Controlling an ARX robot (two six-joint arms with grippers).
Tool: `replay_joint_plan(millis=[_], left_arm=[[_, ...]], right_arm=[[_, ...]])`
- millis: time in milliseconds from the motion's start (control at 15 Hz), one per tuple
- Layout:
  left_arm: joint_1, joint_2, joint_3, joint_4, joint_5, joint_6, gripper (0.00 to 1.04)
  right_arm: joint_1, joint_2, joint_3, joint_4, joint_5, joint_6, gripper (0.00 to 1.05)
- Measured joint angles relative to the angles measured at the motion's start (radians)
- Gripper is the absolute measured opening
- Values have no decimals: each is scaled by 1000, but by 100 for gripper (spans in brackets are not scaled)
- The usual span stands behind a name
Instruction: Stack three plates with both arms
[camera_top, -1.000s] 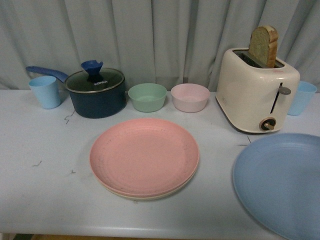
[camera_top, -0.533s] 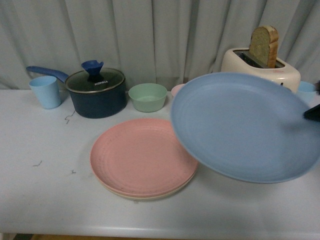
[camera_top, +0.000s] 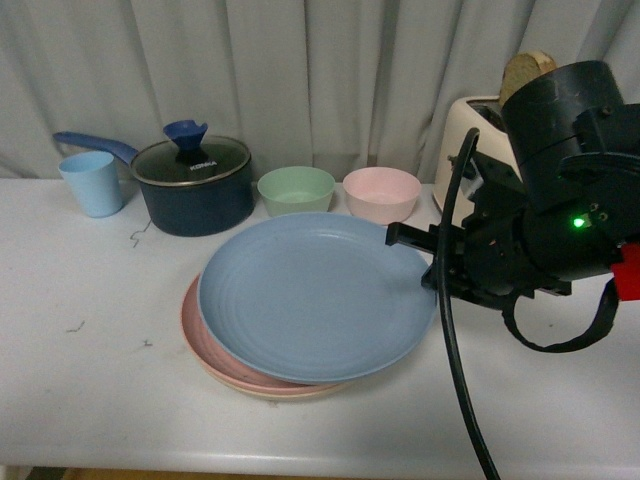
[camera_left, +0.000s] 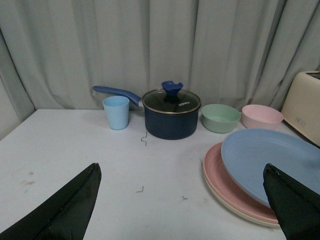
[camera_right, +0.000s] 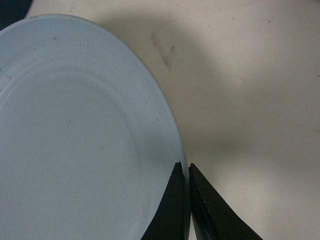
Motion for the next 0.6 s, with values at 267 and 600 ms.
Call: replay_joint_plan(millis=[267, 600], left_arm=[[0, 0, 0, 0, 0, 0, 98], [0, 0, 0, 0, 3, 0, 98]], right_arm=[[24, 47, 16, 48, -8, 61, 27], [-55, -250, -330, 631, 149, -29, 62]])
